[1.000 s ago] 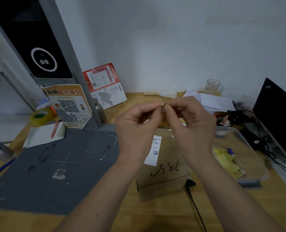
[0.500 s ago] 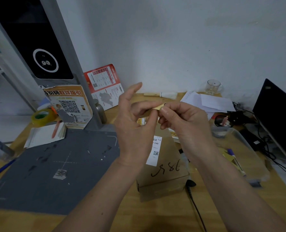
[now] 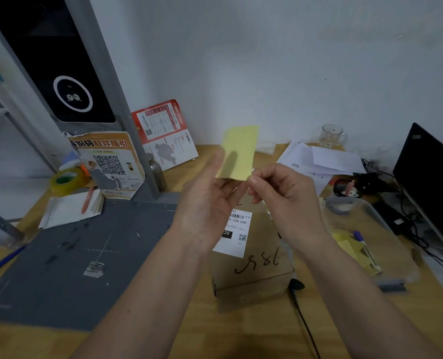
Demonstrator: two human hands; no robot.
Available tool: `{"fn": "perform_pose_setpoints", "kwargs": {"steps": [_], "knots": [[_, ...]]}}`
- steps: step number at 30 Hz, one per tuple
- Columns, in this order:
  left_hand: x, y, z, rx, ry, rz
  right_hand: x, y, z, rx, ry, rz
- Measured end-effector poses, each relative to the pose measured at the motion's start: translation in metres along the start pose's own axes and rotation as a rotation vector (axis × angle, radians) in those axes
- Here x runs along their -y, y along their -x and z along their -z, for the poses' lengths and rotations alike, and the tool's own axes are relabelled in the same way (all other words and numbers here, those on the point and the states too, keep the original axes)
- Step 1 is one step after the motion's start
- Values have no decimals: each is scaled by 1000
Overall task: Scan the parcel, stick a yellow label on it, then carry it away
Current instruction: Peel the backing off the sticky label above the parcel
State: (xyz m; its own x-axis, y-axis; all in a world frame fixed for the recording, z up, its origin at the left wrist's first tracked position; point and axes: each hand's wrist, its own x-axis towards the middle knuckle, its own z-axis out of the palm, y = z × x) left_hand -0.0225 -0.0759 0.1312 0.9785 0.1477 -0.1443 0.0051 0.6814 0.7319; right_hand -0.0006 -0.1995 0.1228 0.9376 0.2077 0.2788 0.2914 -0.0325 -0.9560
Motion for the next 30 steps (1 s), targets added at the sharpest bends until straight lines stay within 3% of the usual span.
{"fn": "perform_pose_setpoints", "kwargs": {"steps": [5, 15, 20, 24, 30], "knots": [[1, -1, 3, -94, -129, -92, -3, 3, 0, 81, 117, -51], [8, 4, 5, -131, -585, -242, 12, -10, 5, -135, -102, -88], [7, 5, 5, -103, -657, -236, 11, -11, 8, -188, -111, -102], [9, 5, 5, -172, -705, -258, 9, -11, 9, -175, -106, -117], [5, 3, 1, -275, -773, -431, 5, -10, 9, -123, -58, -141]]}}
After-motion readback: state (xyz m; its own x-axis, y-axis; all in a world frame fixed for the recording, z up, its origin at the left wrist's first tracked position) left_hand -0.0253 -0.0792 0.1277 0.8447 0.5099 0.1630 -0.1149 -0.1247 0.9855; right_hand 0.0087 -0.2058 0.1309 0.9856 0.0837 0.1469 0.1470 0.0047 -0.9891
